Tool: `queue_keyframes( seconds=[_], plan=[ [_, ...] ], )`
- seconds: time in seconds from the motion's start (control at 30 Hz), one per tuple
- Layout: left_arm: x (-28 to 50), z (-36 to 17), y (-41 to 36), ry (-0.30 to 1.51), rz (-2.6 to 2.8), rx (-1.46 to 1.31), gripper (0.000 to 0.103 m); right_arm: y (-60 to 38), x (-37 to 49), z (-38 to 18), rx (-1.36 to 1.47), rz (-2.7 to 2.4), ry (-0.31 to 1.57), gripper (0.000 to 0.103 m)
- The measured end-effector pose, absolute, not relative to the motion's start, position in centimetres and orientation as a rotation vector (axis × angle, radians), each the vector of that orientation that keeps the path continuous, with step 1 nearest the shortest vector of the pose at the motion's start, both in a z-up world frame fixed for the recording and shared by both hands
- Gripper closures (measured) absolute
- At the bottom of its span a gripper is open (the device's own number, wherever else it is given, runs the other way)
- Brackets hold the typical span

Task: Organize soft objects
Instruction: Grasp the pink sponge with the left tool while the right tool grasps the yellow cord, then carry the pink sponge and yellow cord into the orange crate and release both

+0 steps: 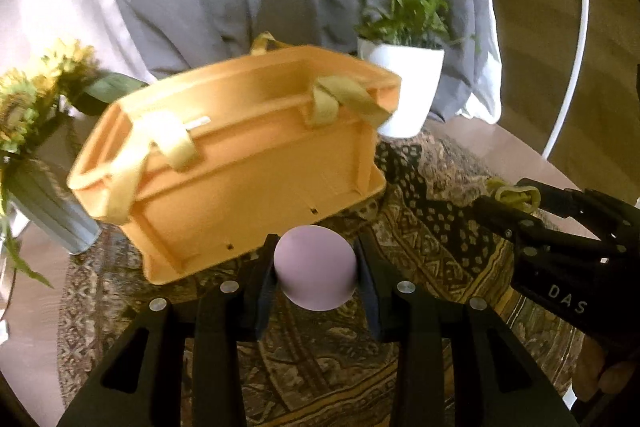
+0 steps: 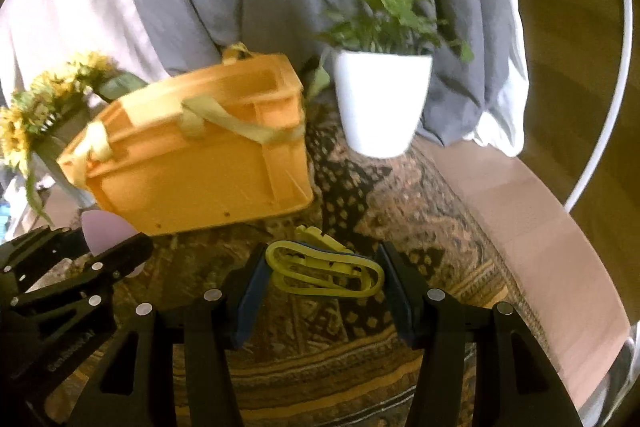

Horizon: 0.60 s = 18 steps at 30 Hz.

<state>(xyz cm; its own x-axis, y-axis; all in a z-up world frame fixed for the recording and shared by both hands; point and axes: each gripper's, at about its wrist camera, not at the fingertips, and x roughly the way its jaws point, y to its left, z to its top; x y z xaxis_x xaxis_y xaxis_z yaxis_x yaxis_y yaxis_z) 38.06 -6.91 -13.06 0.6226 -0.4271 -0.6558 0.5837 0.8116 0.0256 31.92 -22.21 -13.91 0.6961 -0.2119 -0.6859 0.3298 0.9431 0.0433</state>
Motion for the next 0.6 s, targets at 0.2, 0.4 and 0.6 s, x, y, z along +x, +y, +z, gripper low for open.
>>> queue_keyframes(
  seconds=[0.2,0.4,0.6],
  plan=[
    [37.3,-10.6,-5.8,0.646,-0.531,0.217,0.066,-21.5,31.9,-11.4,0.153,-0.246,0.68,0.048],
    [36.6,-8.4,-4.7,0.595,-0.484,0.195,0.066,-21.0,32.0,-9.3,0.146,-0.192,0.629,0.048],
    [36.1,-6.4,-3.7,0.546,-0.44,0.171,0.066,-20.4,32.2,-7.1,0.128,-0.152,0.577,0.048]
  ],
)
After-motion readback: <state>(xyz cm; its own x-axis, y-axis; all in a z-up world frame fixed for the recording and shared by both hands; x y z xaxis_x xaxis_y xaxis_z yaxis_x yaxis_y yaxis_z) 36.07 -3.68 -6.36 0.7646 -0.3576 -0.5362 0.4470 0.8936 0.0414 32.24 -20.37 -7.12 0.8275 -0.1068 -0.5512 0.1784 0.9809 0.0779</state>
